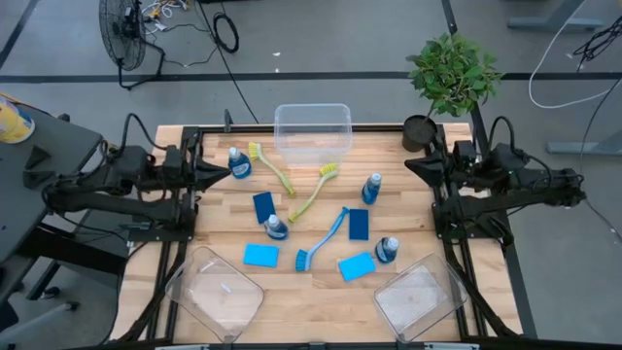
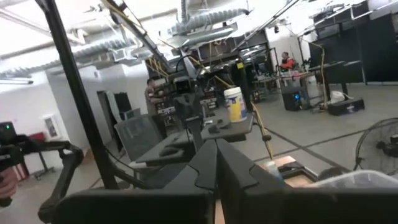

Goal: Pick & Place Kitchen Sink Supplies
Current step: Put the blue dishwashing liquid into the bottom right transparent bin

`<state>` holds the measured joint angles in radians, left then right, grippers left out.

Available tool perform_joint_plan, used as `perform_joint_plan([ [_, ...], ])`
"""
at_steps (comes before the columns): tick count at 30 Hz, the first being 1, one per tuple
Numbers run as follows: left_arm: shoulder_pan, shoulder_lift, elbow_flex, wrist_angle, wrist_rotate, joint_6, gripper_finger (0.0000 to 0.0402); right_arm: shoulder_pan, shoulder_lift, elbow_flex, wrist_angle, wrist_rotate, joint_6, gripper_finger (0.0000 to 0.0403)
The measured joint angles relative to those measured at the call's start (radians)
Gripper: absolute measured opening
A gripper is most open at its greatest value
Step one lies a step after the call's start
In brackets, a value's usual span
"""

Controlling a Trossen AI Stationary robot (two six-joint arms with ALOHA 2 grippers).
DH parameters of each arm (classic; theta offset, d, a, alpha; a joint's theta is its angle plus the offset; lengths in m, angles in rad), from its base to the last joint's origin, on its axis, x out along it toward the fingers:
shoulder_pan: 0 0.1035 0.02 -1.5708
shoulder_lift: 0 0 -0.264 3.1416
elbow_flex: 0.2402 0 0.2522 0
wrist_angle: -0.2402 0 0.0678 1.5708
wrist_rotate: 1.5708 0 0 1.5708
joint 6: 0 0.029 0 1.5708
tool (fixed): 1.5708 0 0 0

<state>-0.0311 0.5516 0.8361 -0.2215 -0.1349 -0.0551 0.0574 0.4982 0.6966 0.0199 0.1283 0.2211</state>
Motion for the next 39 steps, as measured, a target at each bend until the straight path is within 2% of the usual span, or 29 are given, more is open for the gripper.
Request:
perform_joint_plan([
  [6, 0.0, 0.056, 0.076, -0.12, 0.0, 0.0, 0.0007, 0.0, 0.072, 0.062, 0.0, -0.017, -0.024, 0.0009],
  [13, 0.0, 0.079, 0.077, -0.12, 0.023, -0.023, 0.0007, 0.0, 0.103, 0.064, -0.014, -0.017, -0.022, 0.0009],
  [18, 0.0, 0.085, 0.078, -0.121, 0.024, -0.093, 0.0007, 0.0, 0.109, 0.064, -0.014, -0.017, -0.021, 0.0009],
  [30, 0.0, 0.09, 0.078, -0.12, 0.08, -0.092, 0.0007, 0.0, 0.11, 0.064, -0.008, -0.02, -0.029, 0.0009],
  [39, 0.0, 0.091, 0.078, -0.12, 0.08, -0.091, 0.0007, 0.017, 0.159, 0.064, -0.005, -0.141, -0.013, 0.0009],
])
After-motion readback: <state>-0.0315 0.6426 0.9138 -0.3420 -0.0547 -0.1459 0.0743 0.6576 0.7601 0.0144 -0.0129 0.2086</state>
